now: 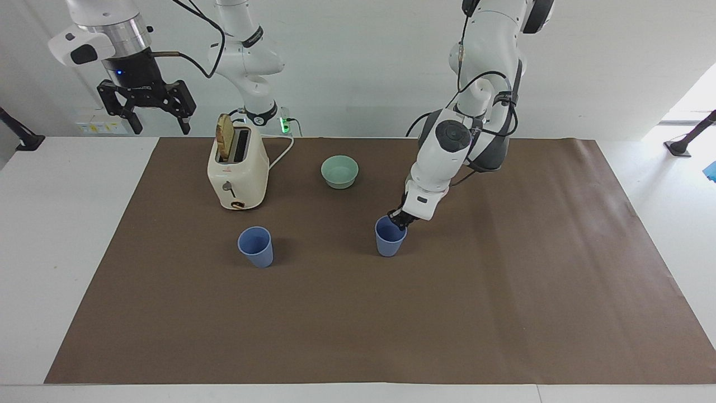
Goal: Stack blue cups with both arms
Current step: 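Carry the blue cup toward the table center and set it down, then withdraw the left gripper while the right gripper reaches the other blue cup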
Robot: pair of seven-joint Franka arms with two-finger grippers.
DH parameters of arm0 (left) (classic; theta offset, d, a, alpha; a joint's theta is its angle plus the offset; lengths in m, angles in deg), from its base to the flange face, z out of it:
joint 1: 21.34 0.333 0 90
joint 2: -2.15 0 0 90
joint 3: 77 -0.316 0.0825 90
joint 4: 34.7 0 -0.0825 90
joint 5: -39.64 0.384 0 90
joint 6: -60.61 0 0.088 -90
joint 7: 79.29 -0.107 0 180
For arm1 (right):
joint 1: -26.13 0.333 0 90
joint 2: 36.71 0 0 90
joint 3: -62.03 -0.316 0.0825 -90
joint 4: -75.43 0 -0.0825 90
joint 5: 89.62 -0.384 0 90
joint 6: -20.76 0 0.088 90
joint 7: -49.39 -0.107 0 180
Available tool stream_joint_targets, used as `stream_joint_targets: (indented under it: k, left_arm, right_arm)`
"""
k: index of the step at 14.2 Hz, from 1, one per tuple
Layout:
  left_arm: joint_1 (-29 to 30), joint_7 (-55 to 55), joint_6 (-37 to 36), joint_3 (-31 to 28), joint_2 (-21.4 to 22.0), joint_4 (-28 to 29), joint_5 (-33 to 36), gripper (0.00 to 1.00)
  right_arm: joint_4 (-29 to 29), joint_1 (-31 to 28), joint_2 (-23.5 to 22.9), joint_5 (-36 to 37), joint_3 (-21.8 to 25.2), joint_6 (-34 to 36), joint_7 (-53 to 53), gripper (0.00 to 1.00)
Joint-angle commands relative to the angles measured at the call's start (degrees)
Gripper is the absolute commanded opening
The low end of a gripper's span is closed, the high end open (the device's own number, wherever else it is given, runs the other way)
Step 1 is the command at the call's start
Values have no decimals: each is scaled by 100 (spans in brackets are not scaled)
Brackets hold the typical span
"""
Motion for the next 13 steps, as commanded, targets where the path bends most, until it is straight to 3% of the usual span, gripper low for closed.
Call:
stream_joint_targets:
  k: [1, 2, 7, 13]
  left_arm:
    - [-109, 45, 167, -108, 79, 117, 82, 33]
    - [-66, 45, 150, -108, 62, 74, 91, 99]
    - [347, -286, -551, -187, 350, -295, 943, 100]
    - [1409, -3194, -2019, -196, 1308, -340, 882, 100]
  right_arm:
    - [-94, -69, 82, -41, -20, -53, 151, 100]
    - [-94, -69, 82, -41, -20, -44, 142, 100]
    - [-138, -60, 100, -76, -38, -88, 133, 100]
    - [-1007, 10, 91, -68, -64, -746, 89, 100]
